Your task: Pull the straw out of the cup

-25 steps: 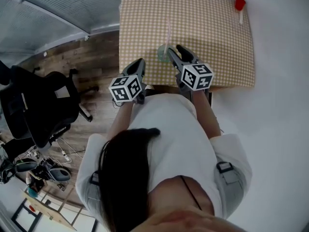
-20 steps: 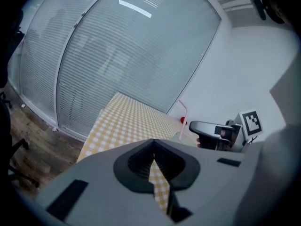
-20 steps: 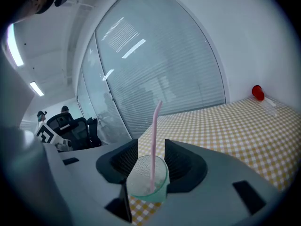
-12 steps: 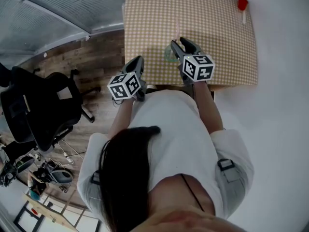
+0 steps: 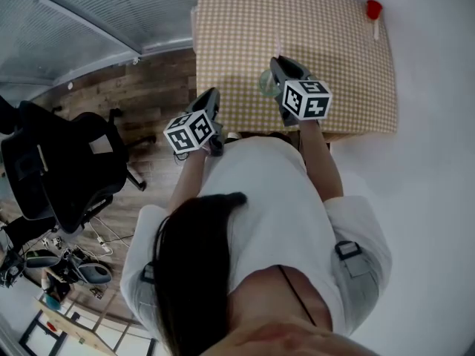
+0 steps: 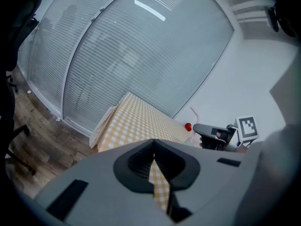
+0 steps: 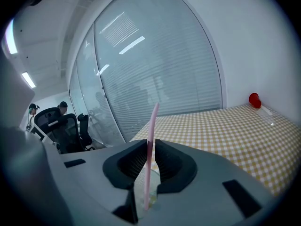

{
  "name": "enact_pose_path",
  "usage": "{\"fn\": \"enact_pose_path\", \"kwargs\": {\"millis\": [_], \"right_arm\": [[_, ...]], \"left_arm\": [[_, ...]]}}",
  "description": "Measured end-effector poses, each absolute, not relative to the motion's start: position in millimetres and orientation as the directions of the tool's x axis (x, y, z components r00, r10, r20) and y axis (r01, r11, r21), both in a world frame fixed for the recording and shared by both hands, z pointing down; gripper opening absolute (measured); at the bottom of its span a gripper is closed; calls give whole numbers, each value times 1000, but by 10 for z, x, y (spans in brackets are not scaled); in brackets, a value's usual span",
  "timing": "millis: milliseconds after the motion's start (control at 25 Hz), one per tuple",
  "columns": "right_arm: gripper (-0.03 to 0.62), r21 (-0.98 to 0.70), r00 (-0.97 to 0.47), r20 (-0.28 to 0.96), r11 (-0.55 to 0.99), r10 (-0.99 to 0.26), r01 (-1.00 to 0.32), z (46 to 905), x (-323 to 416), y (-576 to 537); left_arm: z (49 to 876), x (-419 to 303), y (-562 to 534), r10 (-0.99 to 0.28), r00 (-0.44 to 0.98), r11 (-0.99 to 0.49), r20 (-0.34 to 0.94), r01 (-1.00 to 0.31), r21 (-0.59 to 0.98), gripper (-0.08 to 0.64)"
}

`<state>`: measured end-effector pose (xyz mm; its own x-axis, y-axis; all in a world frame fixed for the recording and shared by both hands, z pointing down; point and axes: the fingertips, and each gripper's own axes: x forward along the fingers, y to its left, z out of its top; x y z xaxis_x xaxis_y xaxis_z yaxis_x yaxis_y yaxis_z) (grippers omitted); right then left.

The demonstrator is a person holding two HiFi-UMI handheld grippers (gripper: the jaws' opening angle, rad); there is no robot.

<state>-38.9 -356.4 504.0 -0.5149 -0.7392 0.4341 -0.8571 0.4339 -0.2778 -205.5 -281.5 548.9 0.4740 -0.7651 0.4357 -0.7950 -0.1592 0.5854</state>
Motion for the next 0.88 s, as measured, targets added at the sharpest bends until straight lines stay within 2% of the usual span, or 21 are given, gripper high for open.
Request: {"fn": "enact_pose_path", "kwargs": {"millis": [320, 880], "right_arm": [[48, -286, -511, 411, 425, -755, -859, 5000, -364, -3552], [48, -286, -515, 344, 435, -785, -854, 4746, -395, -3554]], "left_arm": [[5545, -1927, -2835, -718, 553, -193, 422, -742, 643, 11], [5471, -1824, -2857, -717, 570, -236, 401, -740, 629, 11]]}}
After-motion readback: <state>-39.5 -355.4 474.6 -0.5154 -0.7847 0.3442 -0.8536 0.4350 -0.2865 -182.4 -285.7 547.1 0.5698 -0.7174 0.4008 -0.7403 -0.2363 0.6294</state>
